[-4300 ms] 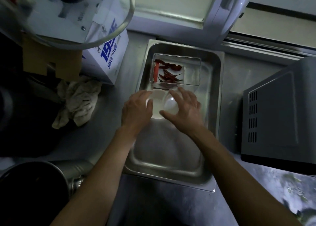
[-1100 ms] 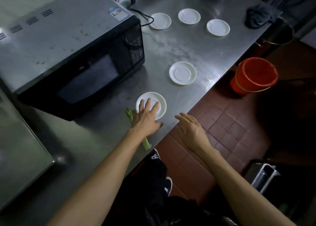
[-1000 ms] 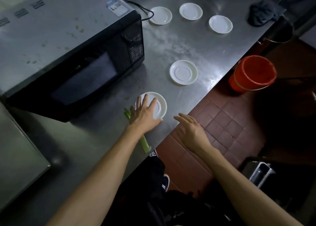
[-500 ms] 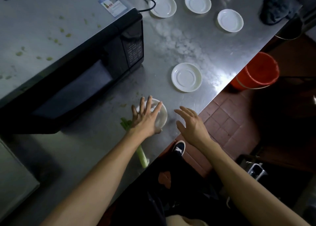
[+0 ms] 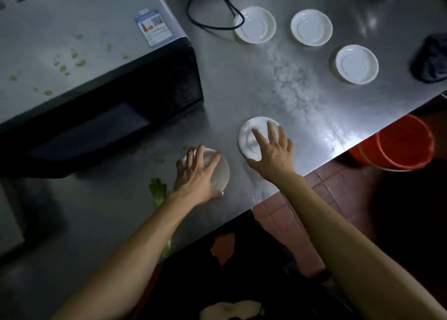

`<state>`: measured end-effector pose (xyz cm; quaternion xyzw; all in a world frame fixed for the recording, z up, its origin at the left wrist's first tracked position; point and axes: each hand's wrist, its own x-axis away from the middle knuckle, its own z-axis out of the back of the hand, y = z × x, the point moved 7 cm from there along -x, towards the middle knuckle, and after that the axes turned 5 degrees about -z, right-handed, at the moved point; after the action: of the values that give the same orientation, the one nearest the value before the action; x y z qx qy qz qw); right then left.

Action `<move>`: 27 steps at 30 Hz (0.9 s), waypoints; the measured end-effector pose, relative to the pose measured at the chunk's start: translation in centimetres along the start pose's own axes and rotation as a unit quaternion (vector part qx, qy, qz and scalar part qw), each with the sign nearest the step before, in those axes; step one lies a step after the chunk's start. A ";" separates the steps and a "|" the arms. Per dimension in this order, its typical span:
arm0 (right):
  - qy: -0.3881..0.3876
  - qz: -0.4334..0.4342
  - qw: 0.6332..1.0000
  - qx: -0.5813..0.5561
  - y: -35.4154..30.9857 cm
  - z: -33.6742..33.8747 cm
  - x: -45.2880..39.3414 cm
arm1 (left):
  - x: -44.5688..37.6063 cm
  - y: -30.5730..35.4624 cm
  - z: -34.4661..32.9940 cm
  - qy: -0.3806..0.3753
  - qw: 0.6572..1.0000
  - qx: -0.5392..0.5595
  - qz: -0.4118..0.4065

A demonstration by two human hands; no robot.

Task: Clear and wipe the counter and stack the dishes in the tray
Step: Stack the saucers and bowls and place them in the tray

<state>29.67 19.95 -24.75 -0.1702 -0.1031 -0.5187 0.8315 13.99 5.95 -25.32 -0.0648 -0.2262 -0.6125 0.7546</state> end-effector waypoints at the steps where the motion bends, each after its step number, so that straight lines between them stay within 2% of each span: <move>1: -0.018 0.012 1.000 0.021 0.4 0.0 -0.9 | -0.3 0.4 0.3 0.002 1.000 -0.003 0.008; 3: -0.059 0.033 0.997 0.039 1.2 -0.3 -2.4 | -1.0 1.3 1.0 0.009 1.000 -0.001 0.030; 9: -0.104 0.114 0.986 0.070 0.8 -1.3 -5.2 | -2.4 2.5 1.9 0.017 0.994 0.033 0.103; 13: -0.100 0.164 0.977 0.094 -0.7 -1.9 -5.6 | -2.6 2.8 2.2 0.003 0.990 0.043 0.135; 20: -0.084 0.199 0.972 0.092 -1.8 -1.7 -5.6 | -1.2 2.3 1.6 0.009 0.983 0.049 0.175; 27: -0.063 0.227 0.969 0.081 -3.2 -0.6 -3.5 | 2.1 1.5 1.6 0.044 0.977 0.057 0.202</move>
<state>25.22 21.33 -26.00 -0.1536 -0.1556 -0.2949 0.9302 15.26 5.01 -22.72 -0.0388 -0.2096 -0.4360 0.8744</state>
